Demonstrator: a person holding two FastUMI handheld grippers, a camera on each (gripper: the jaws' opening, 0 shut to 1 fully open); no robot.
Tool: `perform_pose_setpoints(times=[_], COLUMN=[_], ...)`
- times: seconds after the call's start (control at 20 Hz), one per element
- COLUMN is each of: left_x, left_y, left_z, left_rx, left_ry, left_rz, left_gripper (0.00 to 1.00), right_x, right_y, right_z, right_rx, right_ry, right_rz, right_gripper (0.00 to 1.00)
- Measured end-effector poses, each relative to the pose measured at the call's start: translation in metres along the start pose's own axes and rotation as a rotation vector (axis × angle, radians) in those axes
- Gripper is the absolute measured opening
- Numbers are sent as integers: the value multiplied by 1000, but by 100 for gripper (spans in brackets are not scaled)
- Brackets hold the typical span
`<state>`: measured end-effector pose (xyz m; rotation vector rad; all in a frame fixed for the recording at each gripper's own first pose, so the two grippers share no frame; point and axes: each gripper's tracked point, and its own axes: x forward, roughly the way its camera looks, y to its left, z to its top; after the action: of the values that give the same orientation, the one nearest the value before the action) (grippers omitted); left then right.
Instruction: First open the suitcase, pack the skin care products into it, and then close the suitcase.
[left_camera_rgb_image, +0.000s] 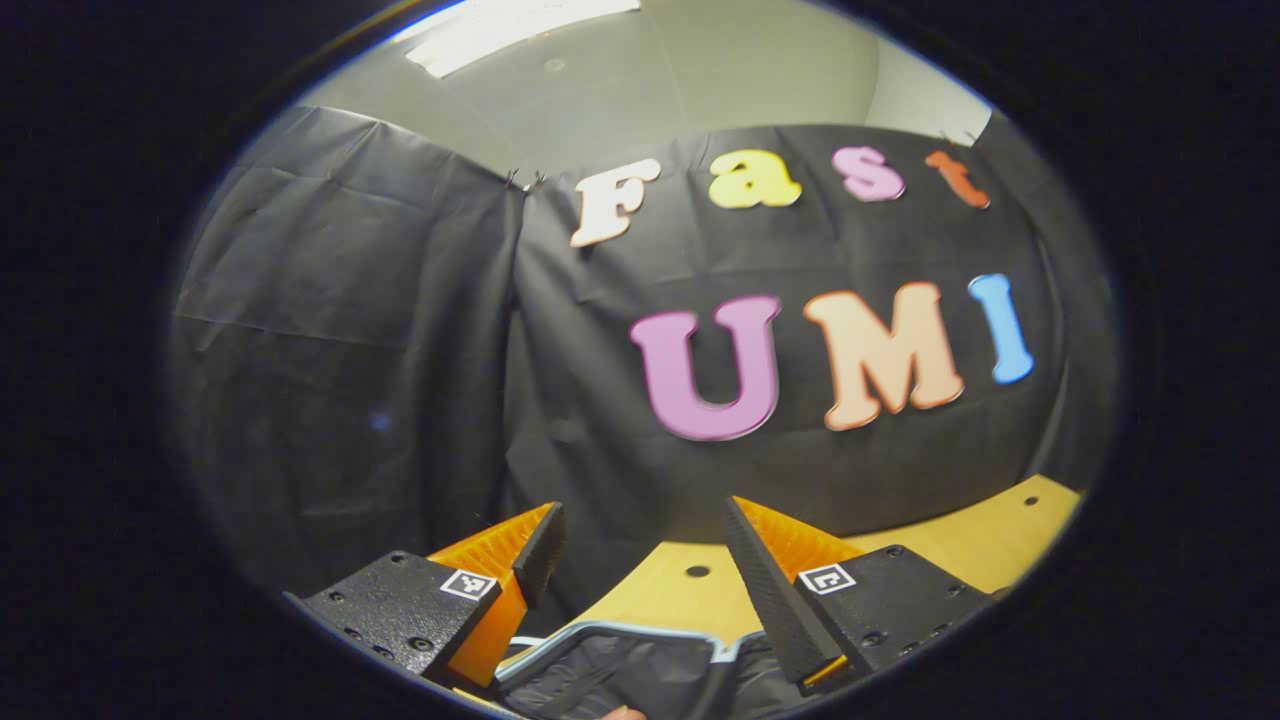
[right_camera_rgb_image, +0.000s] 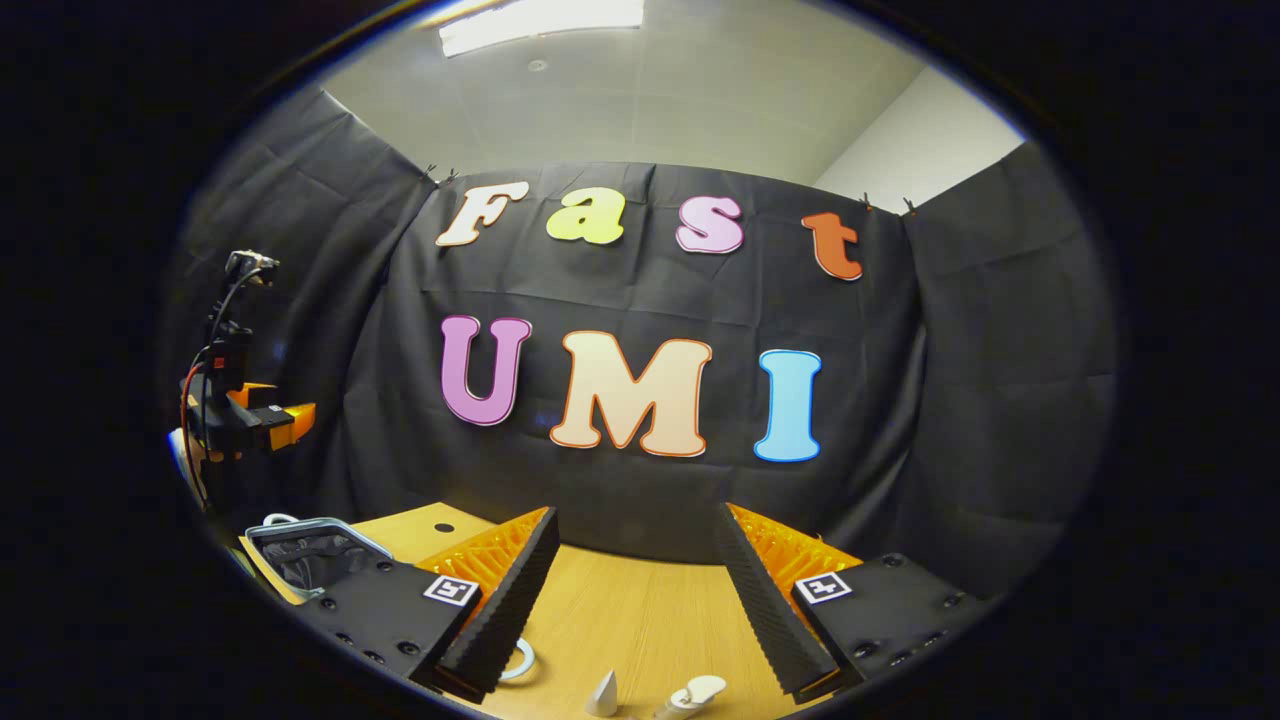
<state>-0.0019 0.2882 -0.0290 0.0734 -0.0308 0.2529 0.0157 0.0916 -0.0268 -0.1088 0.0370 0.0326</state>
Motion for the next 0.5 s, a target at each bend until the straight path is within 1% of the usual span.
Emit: perform_pose_setpoints(times=[0.05,0.1,0.15,0.2,0.25,0.3,0.35,0.4,0.5], left_x=[-11,-22,-32,-39,-48,-56,-66,-76,-95], left_y=[-13,-31,-50,-72,-92,-109,-128,-148,-176], left_z=[4,9,15,18,23,26,30,32,33], left_rx=[-22,-45,-63,-67,-64,-62,-67,-75,-89], left_ry=[8,8,0,-6,-13,-14,-18,-18,-13], left_rz=[-23,-48,-74,-99,-128,-159,-199,-237,-288], left_gripper=[99,94,94,99,94,94,99,94,94], right_x=[-5,-8,-12,-17,-21,-25,-28,-32,-40], right_y=[-6,-11,-18,-23,-28,-35,-40,-44,-55], right_z=[-1,-1,-1,0,-1,-3,-4,-6,-8], right_rx=[10,15,17,21,26,34,44,55,73], right_ry=[1,-1,-3,-7,-9,-11,-8,-6,-2], right_rz=[-1,-2,-2,-2,-4,-6,-7,-8,-11], right_gripper=[96,99,99,99,96,99,99,99,99])
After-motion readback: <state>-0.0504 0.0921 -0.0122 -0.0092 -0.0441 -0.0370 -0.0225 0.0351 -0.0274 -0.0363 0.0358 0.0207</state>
